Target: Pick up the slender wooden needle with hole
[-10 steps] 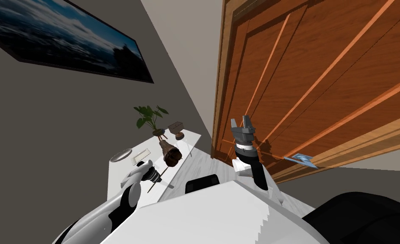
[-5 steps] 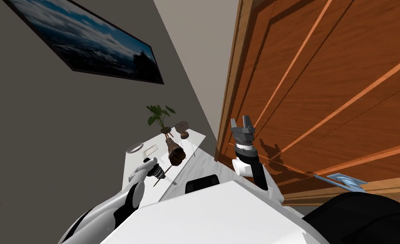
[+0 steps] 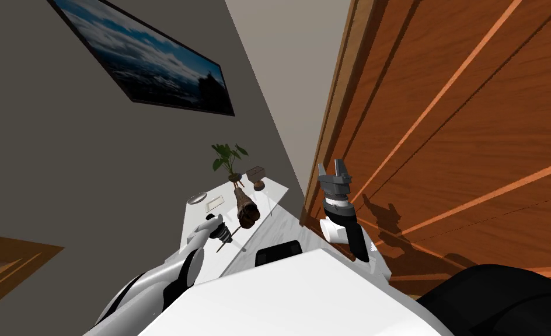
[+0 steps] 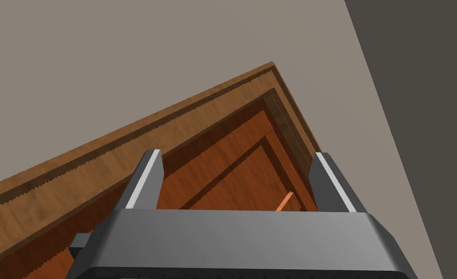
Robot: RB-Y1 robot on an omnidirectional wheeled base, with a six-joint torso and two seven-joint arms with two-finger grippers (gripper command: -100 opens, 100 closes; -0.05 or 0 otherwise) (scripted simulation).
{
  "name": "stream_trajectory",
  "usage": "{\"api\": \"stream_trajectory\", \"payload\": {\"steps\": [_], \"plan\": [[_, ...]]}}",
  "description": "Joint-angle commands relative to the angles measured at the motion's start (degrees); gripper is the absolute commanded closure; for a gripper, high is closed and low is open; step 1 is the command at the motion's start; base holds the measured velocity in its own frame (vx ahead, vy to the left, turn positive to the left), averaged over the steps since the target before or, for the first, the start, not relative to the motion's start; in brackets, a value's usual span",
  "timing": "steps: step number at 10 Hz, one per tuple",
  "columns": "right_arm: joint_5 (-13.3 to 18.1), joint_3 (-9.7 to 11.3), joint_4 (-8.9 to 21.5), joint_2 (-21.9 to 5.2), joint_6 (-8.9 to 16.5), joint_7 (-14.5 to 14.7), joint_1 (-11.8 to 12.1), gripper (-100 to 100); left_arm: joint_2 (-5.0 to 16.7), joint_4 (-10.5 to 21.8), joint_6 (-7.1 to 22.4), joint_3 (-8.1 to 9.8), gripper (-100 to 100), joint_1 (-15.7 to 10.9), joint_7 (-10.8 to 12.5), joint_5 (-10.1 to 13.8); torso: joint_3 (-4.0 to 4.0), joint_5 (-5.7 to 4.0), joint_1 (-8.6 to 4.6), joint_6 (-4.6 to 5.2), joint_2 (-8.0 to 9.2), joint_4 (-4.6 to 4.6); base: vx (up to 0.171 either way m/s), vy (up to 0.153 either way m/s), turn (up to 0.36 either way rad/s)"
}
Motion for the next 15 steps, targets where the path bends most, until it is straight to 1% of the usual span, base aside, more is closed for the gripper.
{"api": "stream_trajectory", "payload": {"steps": [1,2,3,4,5,6,7,8,9,10,11,12,13,14,15], "plan": [[0.0,0.0,0.0,0.0,0.0,0.0,0.0,0,-0.3,-0.5,-0.1,-2.86,-100,0.0,0.2,1.1,0.00,0.00,0.00,0.00,0.00,0.00,0.065,-0.013,0.264],[0.0,0.0,0.0,0.0,0.0,0.0,0.0,0,-0.3,-0.5,-0.1,-4.24,-100,0.0,0.2,1.1,-0.01,0.00,-0.01,0.04,0.00,-0.01,0.025,-0.005,0.015],[0.0,0.0,0.0,0.0,0.0,0.0,0.0,0,-1.0,-0.5,-0.7,-6.14,-100,-0.7,0.6,3.3,0.05,0.00,0.01,0.08,0.11,0.02,0.052,-0.001,0.277],[0.0,0.0,0.0,0.0,0.0,0.0,0.0,0,-1.0,-0.5,-0.7,-7.96,-100,-0.7,0.6,3.3,0.03,0.01,0.02,0.01,0.06,0.01,0.062,-0.007,0.281],[0.0,0.0,0.0,0.0,0.0,0.0,0.0,0,-1.0,-0.5,-0.7,-9.27,-100,-0.7,0.6,3.3,0.00,0.00,0.02,0.04,0.02,0.00,0.035,-0.004,0.017],[0.0,0.0,0.0,0.0,0.0,0.0,0.0,0,-1.8,-0.6,-1.3,-11.20,-100,-1.3,1.0,5.5,0.04,0.01,0.03,0.09,0.08,0.01,0.059,0.001,0.345],[0.0,0.0,0.0,0.0,0.0,0.0,0.0,0,-1.8,-0.7,-1.3,-12.97,-100,-1.3,1.0,5.5,0.02,0.01,0.05,-0.01,0.04,0.00,0.064,-0.012,0.226],[0.0,0.0,0.0,0.0,0.0,0.0,0.0,0,-1.8,-0.6,-1.3,-14.30,-100,-1.3,1.0,5.5,0.00,0.01,0.02,0.08,0.01,0.00,0.035,-0.009,-0.025],[0.0,0.0,0.0,0.0,0.0,0.0,0.0,0,-2.5,-0.6,-1.9,-16.21,-100,-1.9,1.4,7.7,0.04,0.01,0.02,0.10,0.08,0.01,0.057,-0.001,0.383],[0.0,0.0,0.0,0.0,0.0,0.0,0.0,0,-2.5,-0.6,-1.9,-17.84,-100,-1.9,1.4,7.7,0.01,0.01,0.05,0.00,0.02,0.00,0.067,-0.019,0.222],[0.0,0.0,0.0,0.0,0.0,0.0,0.0,0,-2.5,-0.6,-1.9,-19.33,-100,-1.9,1.4,7.7,-0.01,0.01,0.01,0.08,0.00,0.00,0.035,-0.012,-0.036],[0.0,0.0,0.0,0.0,0.0,0.0,0.0,0,-3.2,-0.6,-2.5,-21.13,-100,-2.5,1.8,9.9,0.04,0.01,0.02,0.10,0.09,0.01,0.053,-0.006,0.301],[0.0,0.0,0.0,0.0,0.0,0.0,0.0,0,-3.2,-0.6,-2.5,-22.70,-100,-2.5,1.8,9.9,0.02,0.01,0.04,0.02,0.04,0.01,0.060,-0.019,0.259],[0.0,0.0,0.0,0.0,0.0,0.0,0.0,0,-3.2,-0.6,-2.5,-24.36,-100,-2.5,1.8,9.9,0.01,0.01,0.02,0.06,0.03,0.00,0.031,-0.014,0.015],[0.0,0.0,0.0,0.0,0.0,0.0,0.0,0,-3.9,-0.6,-3.1,-26.19,-100,-3.1,2.1,12.2,0.05,0.01,0.02,0.10,0.10,0.02,0.064,-0.001,0.382]]}}
